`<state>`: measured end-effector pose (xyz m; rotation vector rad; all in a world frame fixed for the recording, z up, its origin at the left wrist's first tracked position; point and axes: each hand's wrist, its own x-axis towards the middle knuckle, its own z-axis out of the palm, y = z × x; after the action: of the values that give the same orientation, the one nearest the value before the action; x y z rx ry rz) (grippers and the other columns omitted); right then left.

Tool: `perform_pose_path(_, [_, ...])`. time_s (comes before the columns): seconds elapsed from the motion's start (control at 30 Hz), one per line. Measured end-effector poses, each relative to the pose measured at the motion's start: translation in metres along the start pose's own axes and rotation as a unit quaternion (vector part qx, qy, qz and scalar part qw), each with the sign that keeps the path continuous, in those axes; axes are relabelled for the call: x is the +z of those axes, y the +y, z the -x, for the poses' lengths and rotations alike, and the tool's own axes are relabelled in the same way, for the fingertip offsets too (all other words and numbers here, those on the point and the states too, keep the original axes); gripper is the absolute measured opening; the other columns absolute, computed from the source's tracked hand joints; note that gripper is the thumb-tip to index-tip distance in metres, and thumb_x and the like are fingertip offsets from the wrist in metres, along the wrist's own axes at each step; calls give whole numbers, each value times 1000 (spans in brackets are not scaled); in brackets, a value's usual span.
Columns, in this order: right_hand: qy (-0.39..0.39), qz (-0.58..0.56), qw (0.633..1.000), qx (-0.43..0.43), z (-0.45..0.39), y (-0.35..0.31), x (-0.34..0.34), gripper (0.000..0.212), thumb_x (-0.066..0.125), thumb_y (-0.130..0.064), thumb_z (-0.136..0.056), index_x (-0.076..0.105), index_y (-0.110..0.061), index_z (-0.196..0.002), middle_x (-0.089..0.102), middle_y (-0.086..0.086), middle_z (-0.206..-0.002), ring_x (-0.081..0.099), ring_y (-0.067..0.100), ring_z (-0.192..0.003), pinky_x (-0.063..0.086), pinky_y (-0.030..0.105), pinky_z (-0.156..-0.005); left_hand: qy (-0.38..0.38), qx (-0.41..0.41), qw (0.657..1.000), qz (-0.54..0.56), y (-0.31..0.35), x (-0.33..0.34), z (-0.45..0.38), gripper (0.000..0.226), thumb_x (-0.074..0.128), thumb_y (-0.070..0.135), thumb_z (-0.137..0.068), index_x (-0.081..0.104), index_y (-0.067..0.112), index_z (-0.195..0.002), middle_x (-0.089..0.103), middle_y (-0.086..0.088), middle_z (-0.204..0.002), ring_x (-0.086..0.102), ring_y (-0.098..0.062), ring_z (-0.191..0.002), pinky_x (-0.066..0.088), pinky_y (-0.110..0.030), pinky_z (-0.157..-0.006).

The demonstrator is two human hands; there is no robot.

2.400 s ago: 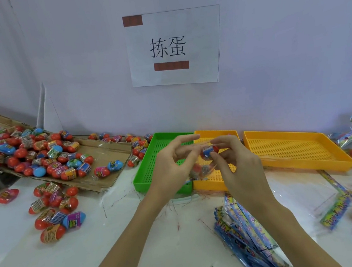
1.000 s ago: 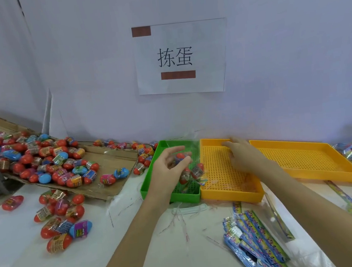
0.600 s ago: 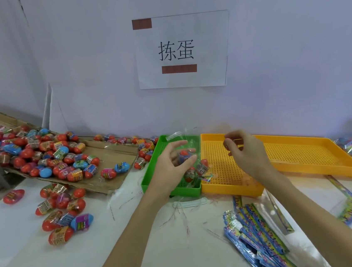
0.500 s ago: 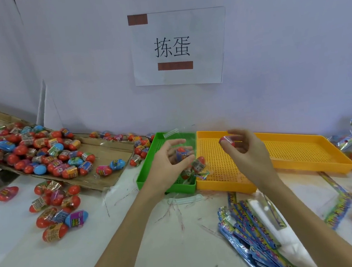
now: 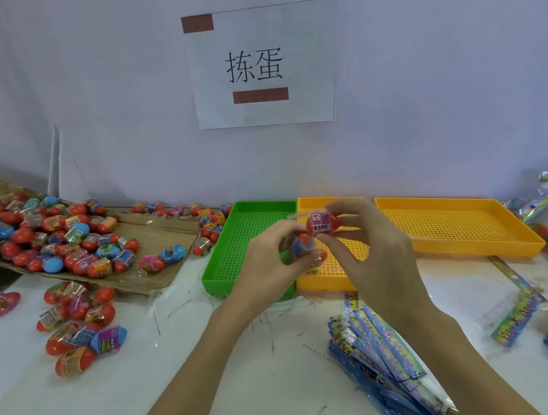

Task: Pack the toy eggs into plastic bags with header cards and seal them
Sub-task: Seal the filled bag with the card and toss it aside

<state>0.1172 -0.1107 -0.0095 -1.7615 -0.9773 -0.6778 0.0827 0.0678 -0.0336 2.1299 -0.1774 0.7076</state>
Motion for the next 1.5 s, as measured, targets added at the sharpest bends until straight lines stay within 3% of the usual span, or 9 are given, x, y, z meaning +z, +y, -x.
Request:
perform_pose_path(0.23, [-69,90,993,-16,-2,16,-9,27,71,-8,-96,69,-14,-122,61,3,-119,65,13,-83,56,18,-73,-20,9,999,25,0,0,3,36,82,18,-89,69,24,-122,65,38,-101,63,8,-100,45,-8,-87])
perform_pose_path(0.47, [-141,134,981,-14,3,12,-7,43,62,-11,-101,62,-24,-141,52,4,-132,52,7,-101,54,24,-81,-5,-16,994,104,-1,0,2,41,82,13,-88,67,25,-125,74,12,-118,68,-9,-116,54,-26,-101])
perform_pose_path(0.57, [-158,137,978,-8,2,13,-8,46,70,-21,-97,62,-22,-142,55,1,-130,48,2,-95,49,16,-80,-9,-22,994,110,-2,-3,2,42,81,10,-88,68,18,-127,73,9,-123,66,-7,-120,52,-25,-104])
perform_pose_path(0.7, [-139,130,982,-1,-1,13,-10,34,70,-7,-96,67,-14,-129,63,0,-119,47,-7,-79,38,0,-79,-21,-17,993,116,3,-2,2,44,85,15,-85,70,15,-126,74,9,-121,67,-7,-120,52,-25,-105])
perform_pose_path(0.9, [-122,147,981,-22,0,10,-6,19,63,4,-97,72,-5,-111,67,8,-112,64,22,-95,56,31,-78,-18,-23,992,120,7,0,2,44,86,13,-84,70,17,-125,74,8,-118,68,-14,-117,58,-30,-94])
perform_pose_path(1.13, [-62,116,991,-16,0,9,-9,29,61,2,-100,70,-6,-126,70,4,-125,67,20,-110,44,24,-110,6,-42,990,133,6,-3,0,39,85,14,-85,72,21,-121,75,11,-115,70,-13,-112,59,-33,-95])
perform_pose_path(1.23, [32,69,995,67,-2,6,-11,37,69,-17,-98,62,-16,-135,64,-8,-128,65,1,-99,55,28,-96,43,-63,980,184,7,-11,-3,38,84,15,-86,71,24,-121,74,15,-117,67,-5,-116,54,-23,-100])
perform_pose_path(1.33, [3,-95,971,218,-5,2,-11,54,71,-43,-90,59,-22,-139,69,-13,-124,65,-1,-111,54,14,-86,57,-82,961,258,11,-13,-5,41,85,16,-84,71,20,-122,75,9,-119,69,-9,-117,55,-24,-99])
perform_pose_path(1.5, [-12,-214,932,292,-2,4,-8,20,70,-37,-94,79,-24,-107,79,-8,-97,74,9,-94,60,27,-84,-7,-99,944,314,17,-8,-3,44,88,17,-81,72,23,-121,76,0,-119,71,-19,-116,59,-27,-89])
